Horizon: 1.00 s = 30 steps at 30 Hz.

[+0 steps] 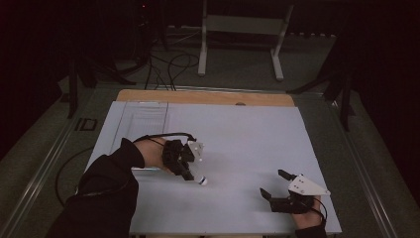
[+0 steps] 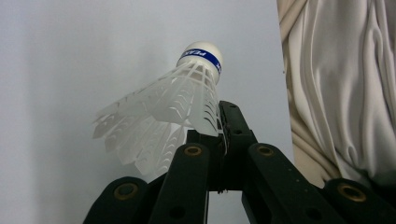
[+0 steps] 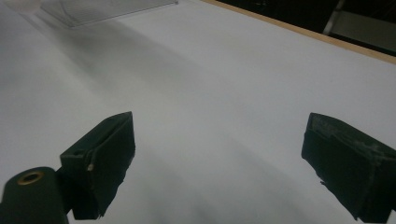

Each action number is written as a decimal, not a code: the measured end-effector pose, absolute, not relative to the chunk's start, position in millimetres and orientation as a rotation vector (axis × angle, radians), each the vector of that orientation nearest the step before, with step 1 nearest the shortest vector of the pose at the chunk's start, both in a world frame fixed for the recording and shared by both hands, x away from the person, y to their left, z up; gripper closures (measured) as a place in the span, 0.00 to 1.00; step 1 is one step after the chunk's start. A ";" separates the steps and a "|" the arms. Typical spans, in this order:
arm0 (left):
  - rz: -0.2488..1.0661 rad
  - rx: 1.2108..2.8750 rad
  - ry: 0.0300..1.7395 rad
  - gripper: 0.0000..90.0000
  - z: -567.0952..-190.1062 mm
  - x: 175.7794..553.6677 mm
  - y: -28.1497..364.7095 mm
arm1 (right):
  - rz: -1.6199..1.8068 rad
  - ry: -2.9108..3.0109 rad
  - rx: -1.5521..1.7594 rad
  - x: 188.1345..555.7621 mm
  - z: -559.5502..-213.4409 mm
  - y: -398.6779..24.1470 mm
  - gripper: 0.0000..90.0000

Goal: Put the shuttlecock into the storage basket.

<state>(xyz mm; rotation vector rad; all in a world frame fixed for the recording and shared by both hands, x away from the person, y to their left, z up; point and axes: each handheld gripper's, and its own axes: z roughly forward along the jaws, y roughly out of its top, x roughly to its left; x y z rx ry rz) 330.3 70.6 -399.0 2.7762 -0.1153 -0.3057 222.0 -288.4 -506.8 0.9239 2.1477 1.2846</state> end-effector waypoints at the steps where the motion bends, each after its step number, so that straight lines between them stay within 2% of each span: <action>1: -0.304 2.776 -0.118 1.00 -398.4 330.5 71.7 | 1.284 2.150 0.924 222.1 -506.9 -288.4 0.11; 30: -0.241 2.719 -0.035 1.00 -376.7 338.1 101.3 | 1.279 2.155 0.919 221.5 -506.7 -287.6 0.11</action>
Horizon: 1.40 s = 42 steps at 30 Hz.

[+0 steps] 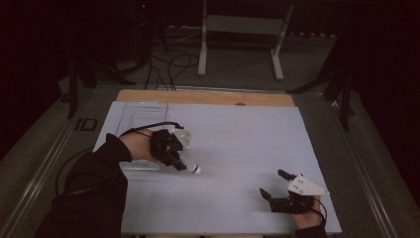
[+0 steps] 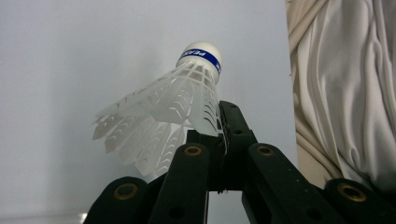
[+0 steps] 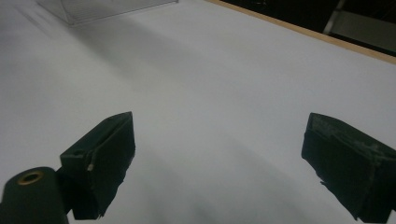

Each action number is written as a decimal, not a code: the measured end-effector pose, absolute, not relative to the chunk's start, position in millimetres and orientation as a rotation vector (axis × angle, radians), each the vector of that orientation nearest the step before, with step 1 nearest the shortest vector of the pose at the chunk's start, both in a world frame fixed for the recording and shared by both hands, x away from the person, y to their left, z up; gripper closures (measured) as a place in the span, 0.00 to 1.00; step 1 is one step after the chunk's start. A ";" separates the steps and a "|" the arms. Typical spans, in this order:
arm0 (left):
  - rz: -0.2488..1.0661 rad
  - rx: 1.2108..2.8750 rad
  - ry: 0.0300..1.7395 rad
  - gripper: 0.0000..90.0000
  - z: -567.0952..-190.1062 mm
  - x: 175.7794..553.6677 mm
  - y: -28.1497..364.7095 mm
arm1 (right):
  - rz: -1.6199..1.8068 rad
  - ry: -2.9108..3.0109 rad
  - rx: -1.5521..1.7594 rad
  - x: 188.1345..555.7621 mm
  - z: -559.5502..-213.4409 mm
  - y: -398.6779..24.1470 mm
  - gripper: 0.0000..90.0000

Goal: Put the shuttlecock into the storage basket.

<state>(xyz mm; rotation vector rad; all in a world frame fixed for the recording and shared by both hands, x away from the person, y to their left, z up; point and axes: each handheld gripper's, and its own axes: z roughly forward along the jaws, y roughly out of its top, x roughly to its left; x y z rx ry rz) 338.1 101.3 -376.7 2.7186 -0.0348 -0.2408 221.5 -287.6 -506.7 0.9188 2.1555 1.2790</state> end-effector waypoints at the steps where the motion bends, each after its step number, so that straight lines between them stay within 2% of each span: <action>1: -0.233 2.726 -0.033 1.00 -376.0 338.4 102.4 | 1.280 2.156 0.920 221.4 -506.6 -287.6 0.11; 42: -0.169 2.693 0.145 1.00 -357.8 344.7 162.9 | 1.278 2.158 0.915 220.8 -506.4 -286.5 0.11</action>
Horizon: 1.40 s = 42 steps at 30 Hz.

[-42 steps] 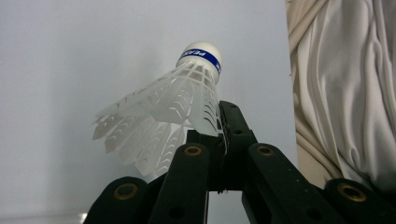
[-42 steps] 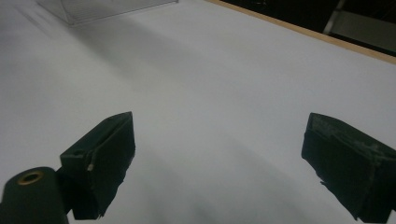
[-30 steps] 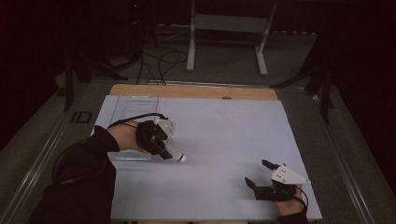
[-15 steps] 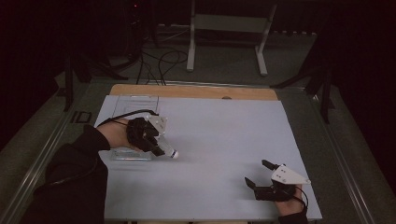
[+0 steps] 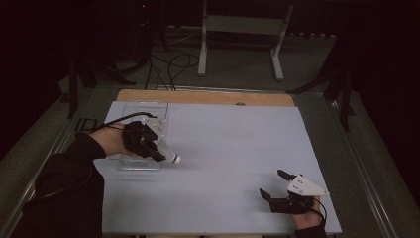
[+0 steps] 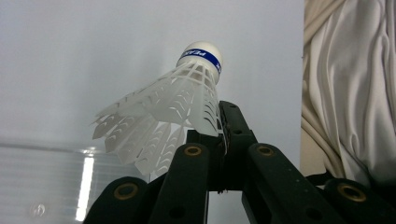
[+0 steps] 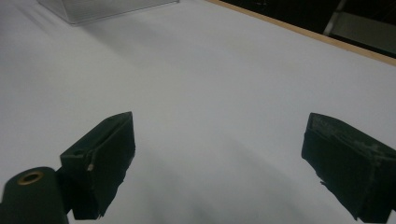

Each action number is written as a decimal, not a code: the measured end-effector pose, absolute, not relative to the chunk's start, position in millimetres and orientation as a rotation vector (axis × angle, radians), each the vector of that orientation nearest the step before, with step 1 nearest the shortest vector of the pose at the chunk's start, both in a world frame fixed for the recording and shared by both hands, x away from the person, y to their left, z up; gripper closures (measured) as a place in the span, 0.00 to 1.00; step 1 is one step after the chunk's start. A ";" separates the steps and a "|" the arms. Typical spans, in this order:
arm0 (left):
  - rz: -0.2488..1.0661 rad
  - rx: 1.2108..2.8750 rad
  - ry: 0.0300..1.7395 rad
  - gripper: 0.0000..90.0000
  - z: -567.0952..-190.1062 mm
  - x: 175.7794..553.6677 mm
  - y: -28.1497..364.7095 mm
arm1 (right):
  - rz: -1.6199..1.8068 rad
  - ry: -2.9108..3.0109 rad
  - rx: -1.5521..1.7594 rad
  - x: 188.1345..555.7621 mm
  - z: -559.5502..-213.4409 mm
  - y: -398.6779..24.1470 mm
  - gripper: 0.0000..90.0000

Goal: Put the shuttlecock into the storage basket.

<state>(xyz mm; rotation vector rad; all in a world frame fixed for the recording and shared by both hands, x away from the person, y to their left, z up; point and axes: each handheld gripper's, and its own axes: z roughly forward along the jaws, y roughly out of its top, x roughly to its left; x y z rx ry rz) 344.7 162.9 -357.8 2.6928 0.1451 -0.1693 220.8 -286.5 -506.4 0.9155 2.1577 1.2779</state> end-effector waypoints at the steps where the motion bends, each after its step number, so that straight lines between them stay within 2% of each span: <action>1: -0.163 2.686 0.154 1.00 -357.3 344.8 164.6 | 1.278 2.159 0.919 220.9 -506.7 -286.4 0.11; 23: -0.118 2.689 0.280 1.00 -349.3 347.1 202.8 | 1.278 2.164 0.918 220.9 -507.1 -285.5 0.11; 33: -0.106 2.684 0.383 1.00 -361.1 353.8 225.3 | 1.278 2.164 0.914 221.3 -507.5 -285.2 0.11; 42: -0.084 2.676 0.425 1.00 -368.4 359.5 228.6 | 1.278 2.167 0.913 220.9 -507.1 -284.9 0.11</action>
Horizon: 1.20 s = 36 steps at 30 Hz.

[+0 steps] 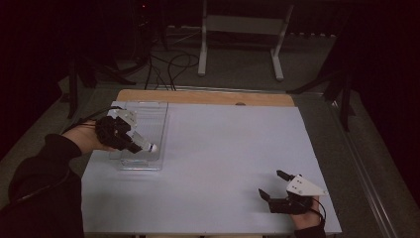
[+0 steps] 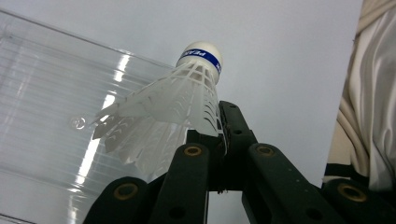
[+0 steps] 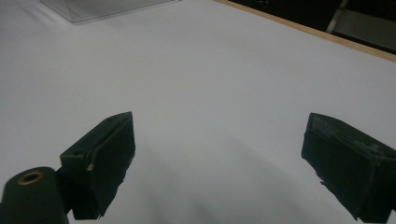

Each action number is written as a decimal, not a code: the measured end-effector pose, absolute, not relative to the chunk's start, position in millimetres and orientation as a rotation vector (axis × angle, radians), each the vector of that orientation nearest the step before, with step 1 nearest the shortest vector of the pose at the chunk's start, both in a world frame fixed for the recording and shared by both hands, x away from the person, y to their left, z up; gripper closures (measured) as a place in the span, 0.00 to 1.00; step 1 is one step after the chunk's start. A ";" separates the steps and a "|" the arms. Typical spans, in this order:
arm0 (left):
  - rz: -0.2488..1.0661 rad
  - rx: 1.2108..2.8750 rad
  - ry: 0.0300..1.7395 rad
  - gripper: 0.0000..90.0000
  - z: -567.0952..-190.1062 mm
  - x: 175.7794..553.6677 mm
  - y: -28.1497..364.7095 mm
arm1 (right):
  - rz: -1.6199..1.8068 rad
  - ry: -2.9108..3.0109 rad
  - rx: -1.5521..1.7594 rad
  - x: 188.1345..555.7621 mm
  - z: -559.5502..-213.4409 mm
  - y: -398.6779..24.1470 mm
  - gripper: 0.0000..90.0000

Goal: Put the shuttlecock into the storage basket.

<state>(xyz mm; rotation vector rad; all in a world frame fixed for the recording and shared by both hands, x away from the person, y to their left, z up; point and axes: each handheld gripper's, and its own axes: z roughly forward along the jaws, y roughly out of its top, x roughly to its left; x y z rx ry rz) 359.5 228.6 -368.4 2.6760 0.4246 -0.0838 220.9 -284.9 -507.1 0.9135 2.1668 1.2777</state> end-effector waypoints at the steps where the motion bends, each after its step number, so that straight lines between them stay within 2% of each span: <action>1: -0.073 2.660 0.439 1.00 -370.4 361.4 229.4 | 1.278 2.165 0.914 220.7 -507.0 -284.9 0.11; 9: -0.006 2.640 0.490 1.00 -383.7 368.5 232.4 | 1.279 2.166 0.916 220.7 -507.0 -285.1 0.11; 28: 0.047 2.588 0.530 1.00 -413.6 376.2 234.8 | 1.280 2.169 0.914 220.6 -507.0 -285.0 0.11; 32: 0.105 2.586 0.556 1.00 -417.0 377.1 237.3 | 1.283 2.169 0.917 220.5 -507.0 -285.3 0.11; 36: 0.089 2.576 0.562 1.00 -420.7 377.5 239.6 | 1.284 2.170 0.916 220.8 -507.2 -285.2 0.11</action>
